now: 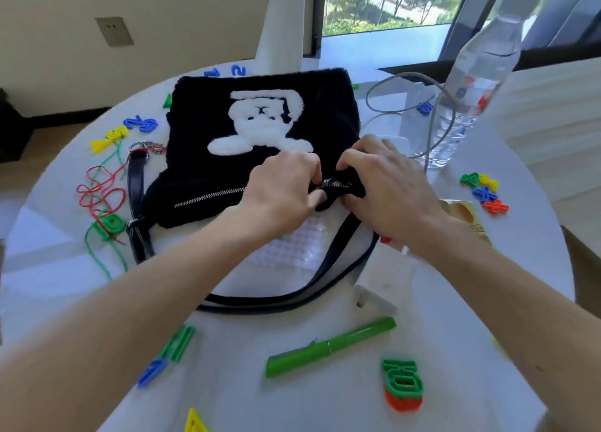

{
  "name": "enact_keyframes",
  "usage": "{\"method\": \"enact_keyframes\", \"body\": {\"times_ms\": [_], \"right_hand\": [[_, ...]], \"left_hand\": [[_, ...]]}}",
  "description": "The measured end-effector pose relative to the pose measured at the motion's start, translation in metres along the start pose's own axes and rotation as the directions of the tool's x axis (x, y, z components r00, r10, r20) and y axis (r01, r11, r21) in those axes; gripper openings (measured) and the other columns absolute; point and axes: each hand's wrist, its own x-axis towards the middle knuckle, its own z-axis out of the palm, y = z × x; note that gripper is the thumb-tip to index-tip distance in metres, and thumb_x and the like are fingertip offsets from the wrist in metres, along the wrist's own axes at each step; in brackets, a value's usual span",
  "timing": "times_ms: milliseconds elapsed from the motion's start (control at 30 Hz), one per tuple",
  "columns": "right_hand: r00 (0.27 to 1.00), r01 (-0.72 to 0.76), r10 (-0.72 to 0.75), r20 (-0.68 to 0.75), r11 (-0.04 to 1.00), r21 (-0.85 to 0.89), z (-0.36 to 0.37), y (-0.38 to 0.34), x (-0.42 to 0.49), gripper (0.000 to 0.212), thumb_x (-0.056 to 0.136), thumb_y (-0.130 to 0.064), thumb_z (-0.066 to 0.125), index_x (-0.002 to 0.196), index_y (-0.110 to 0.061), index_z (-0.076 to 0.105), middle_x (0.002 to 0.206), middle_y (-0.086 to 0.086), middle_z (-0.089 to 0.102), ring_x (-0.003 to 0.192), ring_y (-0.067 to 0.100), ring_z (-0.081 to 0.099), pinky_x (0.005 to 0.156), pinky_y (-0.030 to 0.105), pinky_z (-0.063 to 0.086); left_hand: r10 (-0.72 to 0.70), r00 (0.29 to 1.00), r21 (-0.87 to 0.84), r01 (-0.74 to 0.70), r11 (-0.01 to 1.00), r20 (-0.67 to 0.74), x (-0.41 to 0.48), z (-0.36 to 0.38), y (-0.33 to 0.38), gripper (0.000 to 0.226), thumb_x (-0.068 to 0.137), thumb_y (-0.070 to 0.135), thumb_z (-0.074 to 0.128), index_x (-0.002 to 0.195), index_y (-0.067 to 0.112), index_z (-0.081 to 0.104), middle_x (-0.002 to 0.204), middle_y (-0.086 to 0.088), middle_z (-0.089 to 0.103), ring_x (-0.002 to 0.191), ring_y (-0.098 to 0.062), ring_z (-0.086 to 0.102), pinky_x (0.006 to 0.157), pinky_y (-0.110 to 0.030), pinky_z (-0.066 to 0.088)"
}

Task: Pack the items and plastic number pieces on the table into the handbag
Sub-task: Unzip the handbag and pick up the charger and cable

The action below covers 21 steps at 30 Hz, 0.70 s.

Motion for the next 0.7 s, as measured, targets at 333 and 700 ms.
{"method": "enact_keyframes", "body": {"times_ms": [333,700], "right_hand": [[0.977,0.188,-0.181,-0.113,0.980,0.062,0.001,0.002,0.017,0.019,0.079,-0.031,0.077,0.092,-0.023,0.067,0.089,-0.006,0.053,0.087,0.016,0.045,0.084,0.037,0.041],[0.990,0.093,-0.083,-0.118,0.992,0.082,-0.007,0.003,0.018,0.023,0.073,-0.015,0.072,0.075,-0.026,0.052,0.072,-0.012,0.049,0.075,0.017,0.049,0.074,0.034,0.034]], "left_hand": [[0.024,1.000,-0.377,-0.017,0.926,0.014,0.013,-0.020,-0.012,0.009,0.084,0.025,0.076,0.078,0.021,0.071,0.070,0.008,0.064,0.065,-0.005,0.059,0.060,-0.018,0.041],[-0.224,0.974,-0.239,0.213,0.947,-0.020,-0.007,-0.035,-0.044,0.015,0.079,0.027,0.071,0.065,0.025,0.066,0.070,0.009,0.067,0.076,-0.014,0.066,0.072,-0.035,0.058]]}}
